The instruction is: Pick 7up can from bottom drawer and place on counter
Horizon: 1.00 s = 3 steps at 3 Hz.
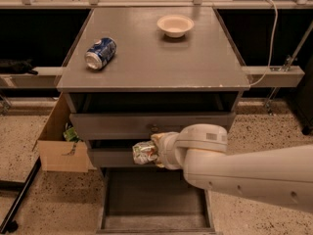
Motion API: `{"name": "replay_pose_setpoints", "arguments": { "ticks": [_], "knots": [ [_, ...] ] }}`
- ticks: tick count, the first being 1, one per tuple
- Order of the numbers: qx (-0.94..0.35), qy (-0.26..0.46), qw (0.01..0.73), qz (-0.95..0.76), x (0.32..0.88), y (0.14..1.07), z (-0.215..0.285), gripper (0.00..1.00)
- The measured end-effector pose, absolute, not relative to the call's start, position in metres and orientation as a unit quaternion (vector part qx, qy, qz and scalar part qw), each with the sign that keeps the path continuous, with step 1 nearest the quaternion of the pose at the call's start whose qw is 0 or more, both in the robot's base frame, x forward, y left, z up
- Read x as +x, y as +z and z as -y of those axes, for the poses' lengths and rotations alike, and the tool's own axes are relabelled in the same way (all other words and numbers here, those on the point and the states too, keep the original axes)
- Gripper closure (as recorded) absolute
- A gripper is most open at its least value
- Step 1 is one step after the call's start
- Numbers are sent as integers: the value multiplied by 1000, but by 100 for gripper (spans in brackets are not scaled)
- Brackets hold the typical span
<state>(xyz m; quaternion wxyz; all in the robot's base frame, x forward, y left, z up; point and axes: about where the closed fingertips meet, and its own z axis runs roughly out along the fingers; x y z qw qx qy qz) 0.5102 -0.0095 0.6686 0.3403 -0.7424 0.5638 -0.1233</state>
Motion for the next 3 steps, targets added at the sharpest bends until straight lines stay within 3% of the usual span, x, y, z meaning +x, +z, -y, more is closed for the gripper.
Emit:
{"name": "replay_pose_setpoints", "arguments": {
  "ticks": [1, 2, 3],
  "knots": [
    [-758, -156, 325, -543, 521, 692, -10, 100],
    [-746, -212, 357, -520, 532, 767, -12, 100],
    [-744, -216, 367, -515, 536, 782, -16, 100]
  ]
}}
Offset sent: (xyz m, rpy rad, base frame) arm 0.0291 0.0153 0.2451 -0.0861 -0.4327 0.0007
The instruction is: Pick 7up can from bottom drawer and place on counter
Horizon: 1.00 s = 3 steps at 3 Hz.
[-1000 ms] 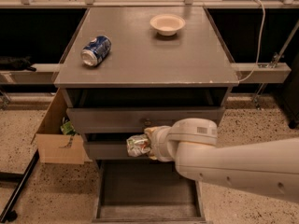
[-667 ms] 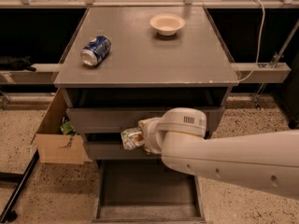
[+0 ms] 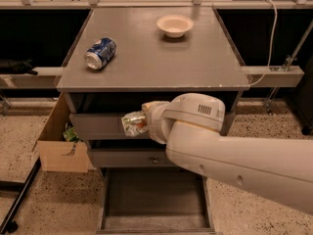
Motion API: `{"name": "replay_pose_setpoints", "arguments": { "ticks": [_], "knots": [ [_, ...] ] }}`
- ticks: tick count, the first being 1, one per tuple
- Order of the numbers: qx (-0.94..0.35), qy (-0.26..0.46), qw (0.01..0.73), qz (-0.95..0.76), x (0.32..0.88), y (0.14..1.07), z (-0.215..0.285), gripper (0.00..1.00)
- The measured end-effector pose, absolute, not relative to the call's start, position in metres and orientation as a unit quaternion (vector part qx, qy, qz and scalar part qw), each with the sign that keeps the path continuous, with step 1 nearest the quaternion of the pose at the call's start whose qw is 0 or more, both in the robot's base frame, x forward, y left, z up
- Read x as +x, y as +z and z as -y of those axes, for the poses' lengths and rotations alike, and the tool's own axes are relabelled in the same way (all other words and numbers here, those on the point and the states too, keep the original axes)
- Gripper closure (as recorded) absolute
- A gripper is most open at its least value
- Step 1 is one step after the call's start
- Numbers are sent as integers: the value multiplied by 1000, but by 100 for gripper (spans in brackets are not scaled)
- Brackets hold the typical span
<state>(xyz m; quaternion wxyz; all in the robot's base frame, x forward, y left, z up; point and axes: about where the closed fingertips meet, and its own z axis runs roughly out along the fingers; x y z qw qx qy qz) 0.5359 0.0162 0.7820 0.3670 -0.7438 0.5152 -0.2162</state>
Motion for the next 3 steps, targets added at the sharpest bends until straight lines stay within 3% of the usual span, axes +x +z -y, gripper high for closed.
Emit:
{"name": "replay_pose_setpoints", "arguments": {
  "ticks": [2, 3],
  "knots": [
    [-755, -179, 343, -529, 567, 777, -32, 100],
    [-724, -193, 393, -533, 588, 867, -36, 100]
  ]
}}
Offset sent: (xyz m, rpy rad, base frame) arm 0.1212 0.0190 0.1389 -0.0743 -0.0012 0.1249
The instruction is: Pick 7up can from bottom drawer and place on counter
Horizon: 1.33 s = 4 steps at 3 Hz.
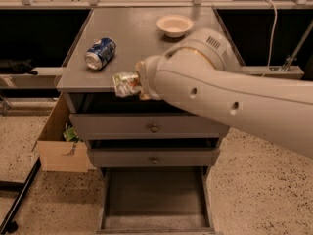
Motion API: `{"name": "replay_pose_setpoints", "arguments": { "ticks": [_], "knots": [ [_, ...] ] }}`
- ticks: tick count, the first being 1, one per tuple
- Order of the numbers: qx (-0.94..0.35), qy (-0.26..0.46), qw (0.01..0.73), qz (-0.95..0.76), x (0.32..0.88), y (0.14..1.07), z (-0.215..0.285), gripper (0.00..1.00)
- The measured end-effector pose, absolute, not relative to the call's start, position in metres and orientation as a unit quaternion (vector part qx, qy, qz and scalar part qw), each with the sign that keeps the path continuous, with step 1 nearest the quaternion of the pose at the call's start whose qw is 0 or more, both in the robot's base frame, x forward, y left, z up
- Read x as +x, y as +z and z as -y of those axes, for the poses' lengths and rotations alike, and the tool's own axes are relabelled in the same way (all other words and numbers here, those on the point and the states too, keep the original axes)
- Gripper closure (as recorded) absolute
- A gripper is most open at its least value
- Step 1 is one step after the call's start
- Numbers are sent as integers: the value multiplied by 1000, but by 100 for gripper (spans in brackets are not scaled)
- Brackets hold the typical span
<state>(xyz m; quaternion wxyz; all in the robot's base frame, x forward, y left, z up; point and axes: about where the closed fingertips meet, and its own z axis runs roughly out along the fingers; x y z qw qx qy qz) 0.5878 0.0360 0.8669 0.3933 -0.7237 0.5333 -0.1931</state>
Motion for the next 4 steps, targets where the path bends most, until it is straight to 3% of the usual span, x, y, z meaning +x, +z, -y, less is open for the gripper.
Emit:
{"name": "replay_pose_setpoints", "arguments": {
  "ticks": [1, 2, 4],
  "knots": [
    [-681, -239, 443, -532, 594, 954, -20, 100],
    [-685, -270, 440, -513, 602, 962, -17, 100],
    [-713, -257, 432, -489, 597, 953, -44, 100]
  ]
}}
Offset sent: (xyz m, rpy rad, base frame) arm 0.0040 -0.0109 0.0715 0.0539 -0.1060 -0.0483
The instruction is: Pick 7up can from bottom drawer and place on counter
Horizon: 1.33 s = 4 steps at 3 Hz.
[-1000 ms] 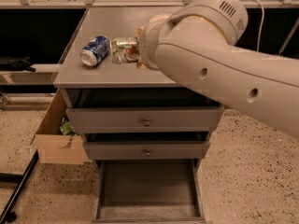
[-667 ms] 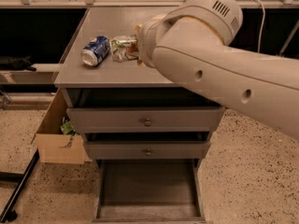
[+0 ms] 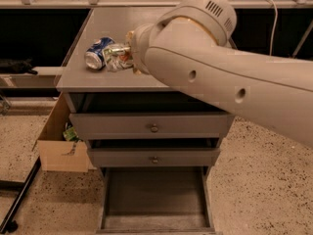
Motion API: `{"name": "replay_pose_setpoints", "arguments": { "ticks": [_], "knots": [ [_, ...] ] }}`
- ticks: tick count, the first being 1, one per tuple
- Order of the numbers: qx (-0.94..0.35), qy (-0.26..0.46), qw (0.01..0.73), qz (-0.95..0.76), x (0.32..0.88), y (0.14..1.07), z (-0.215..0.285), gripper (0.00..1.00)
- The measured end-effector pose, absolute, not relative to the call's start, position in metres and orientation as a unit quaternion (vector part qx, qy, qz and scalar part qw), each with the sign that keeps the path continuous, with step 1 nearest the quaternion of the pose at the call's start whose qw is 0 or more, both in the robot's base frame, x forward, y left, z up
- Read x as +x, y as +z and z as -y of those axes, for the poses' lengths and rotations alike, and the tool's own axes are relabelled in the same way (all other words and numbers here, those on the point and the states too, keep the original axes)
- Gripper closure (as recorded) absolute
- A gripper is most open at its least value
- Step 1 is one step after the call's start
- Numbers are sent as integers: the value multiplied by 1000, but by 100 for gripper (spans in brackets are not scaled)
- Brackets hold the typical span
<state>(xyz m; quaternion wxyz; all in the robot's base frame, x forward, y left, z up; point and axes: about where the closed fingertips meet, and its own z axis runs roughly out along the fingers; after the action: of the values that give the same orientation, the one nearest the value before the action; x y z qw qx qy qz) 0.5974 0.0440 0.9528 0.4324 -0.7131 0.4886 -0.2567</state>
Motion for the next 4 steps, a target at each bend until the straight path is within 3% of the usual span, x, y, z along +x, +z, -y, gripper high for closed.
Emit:
{"name": "replay_pose_setpoints", "arguments": {
  "ticks": [2, 4],
  "knots": [
    [-732, -268, 409, -474, 615, 953, -50, 100],
    [-726, -255, 385, -510, 646, 956, -8, 100]
  ]
}}
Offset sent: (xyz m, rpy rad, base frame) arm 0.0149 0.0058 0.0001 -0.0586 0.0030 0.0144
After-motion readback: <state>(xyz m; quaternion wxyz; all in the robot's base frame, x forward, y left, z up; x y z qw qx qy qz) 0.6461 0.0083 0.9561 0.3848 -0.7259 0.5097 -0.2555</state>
